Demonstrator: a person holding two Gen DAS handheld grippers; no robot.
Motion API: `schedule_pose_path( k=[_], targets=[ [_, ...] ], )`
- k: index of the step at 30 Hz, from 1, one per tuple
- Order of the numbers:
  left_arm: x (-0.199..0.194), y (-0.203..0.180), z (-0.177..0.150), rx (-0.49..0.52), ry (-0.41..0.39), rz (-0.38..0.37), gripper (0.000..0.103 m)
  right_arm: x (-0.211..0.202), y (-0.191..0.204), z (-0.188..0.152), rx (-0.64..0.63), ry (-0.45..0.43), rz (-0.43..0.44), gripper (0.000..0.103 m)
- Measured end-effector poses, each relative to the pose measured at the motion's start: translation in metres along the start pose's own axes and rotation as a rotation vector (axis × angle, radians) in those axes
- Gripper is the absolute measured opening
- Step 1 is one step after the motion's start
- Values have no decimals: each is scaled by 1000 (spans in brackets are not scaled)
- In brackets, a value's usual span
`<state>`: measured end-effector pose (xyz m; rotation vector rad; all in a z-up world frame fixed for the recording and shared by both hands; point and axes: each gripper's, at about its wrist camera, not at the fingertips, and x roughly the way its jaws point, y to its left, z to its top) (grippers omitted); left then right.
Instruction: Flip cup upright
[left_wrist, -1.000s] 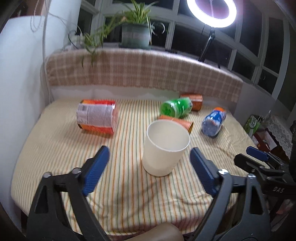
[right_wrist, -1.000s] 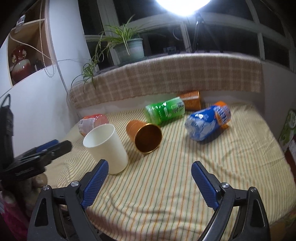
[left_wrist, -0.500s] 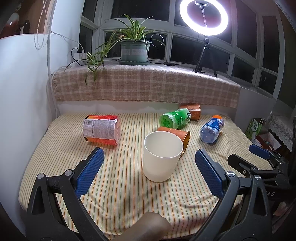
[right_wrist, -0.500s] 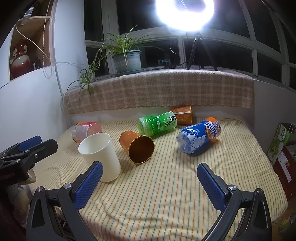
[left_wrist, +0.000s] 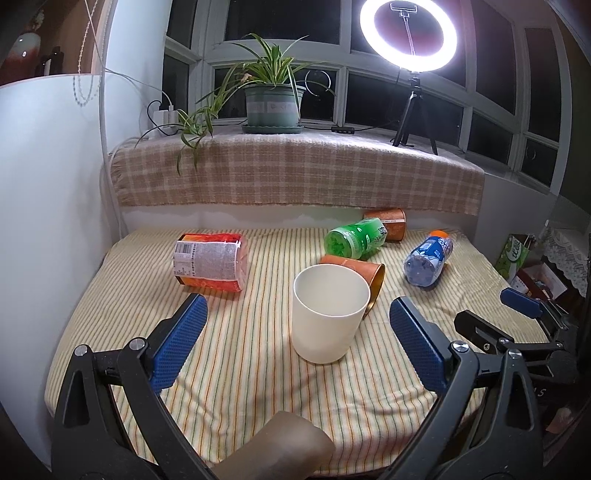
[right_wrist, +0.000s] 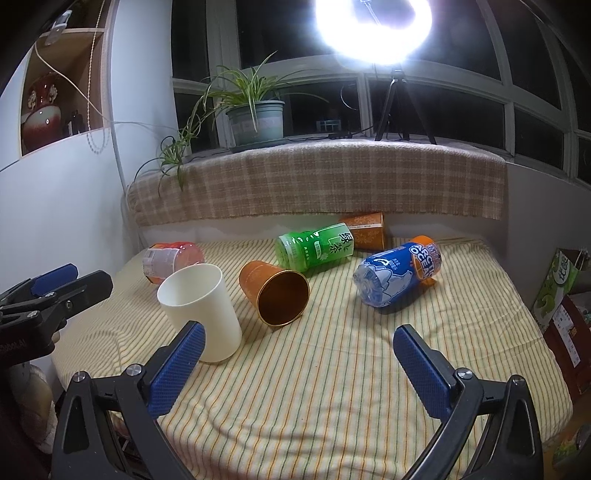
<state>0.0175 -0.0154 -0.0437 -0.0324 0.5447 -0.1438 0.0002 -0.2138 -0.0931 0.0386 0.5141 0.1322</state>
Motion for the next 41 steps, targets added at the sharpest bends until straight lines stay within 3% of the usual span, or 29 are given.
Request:
schedule_pose_path(
  k=[41],
  targets=[
    [1,8,-1,24,-8,48,101,13,8,-3,-22,30,20,103]
  ],
)
